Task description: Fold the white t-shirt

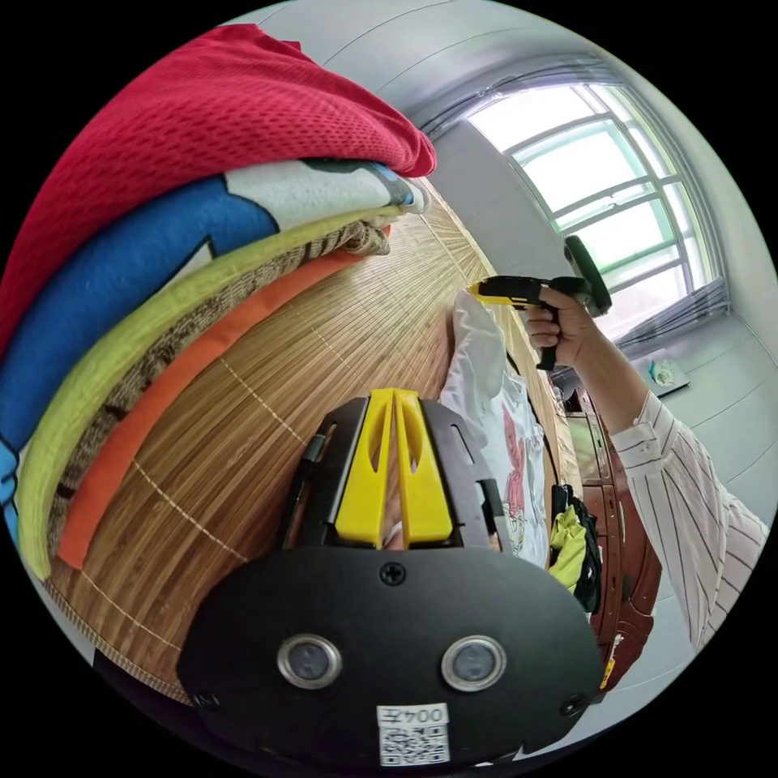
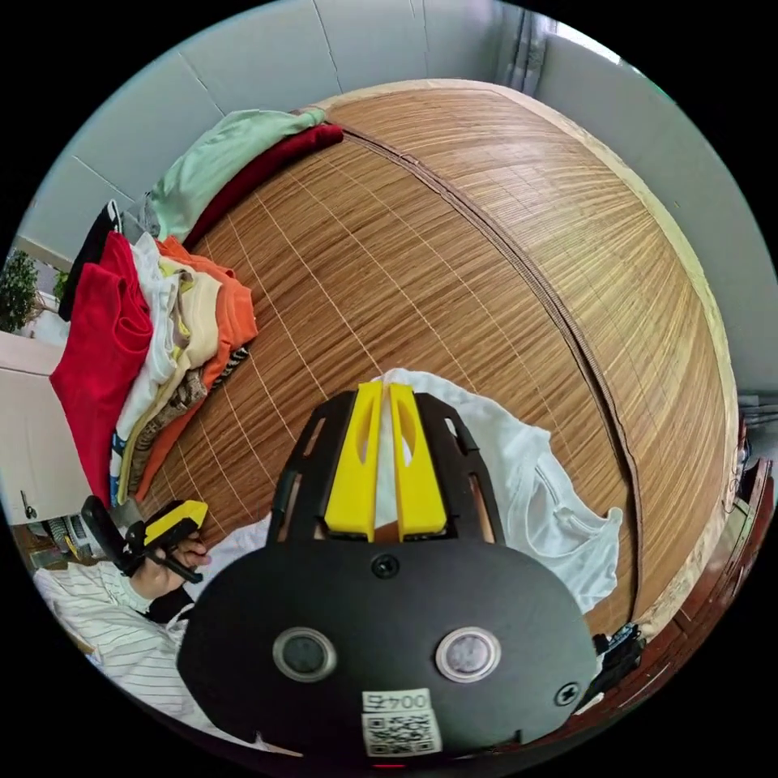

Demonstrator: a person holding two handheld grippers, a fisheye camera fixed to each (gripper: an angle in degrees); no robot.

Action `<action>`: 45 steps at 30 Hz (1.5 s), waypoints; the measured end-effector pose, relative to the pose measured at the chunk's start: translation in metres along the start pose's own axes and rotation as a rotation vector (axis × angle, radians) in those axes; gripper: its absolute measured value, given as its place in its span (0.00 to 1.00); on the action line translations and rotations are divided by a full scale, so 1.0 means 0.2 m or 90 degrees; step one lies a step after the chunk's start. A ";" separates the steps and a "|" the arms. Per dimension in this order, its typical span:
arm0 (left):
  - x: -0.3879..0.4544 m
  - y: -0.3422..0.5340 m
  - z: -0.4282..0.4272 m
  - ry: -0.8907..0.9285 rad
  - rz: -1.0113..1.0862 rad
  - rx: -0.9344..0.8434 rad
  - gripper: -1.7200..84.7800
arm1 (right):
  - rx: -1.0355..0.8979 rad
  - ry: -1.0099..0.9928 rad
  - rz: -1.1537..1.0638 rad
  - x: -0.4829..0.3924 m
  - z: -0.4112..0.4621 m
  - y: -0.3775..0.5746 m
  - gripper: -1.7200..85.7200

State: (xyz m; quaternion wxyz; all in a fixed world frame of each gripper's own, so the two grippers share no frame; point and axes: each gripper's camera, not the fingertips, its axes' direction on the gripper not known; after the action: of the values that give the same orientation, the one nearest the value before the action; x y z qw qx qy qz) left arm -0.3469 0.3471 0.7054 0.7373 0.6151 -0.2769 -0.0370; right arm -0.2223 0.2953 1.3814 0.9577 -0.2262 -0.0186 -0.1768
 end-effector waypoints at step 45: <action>0.34 0.01 0.16 0.130 0.148 0.005 0.02 | 0.283 -0.279 0.340 0.81 -0.07 1.62 0.08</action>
State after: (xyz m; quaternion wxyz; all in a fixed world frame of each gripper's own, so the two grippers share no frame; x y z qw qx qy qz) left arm -0.3051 0.2933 0.7354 0.7586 0.5824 -0.2697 0.1123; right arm 0.0404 0.5064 1.2489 0.9689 -0.0433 -0.2001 0.1389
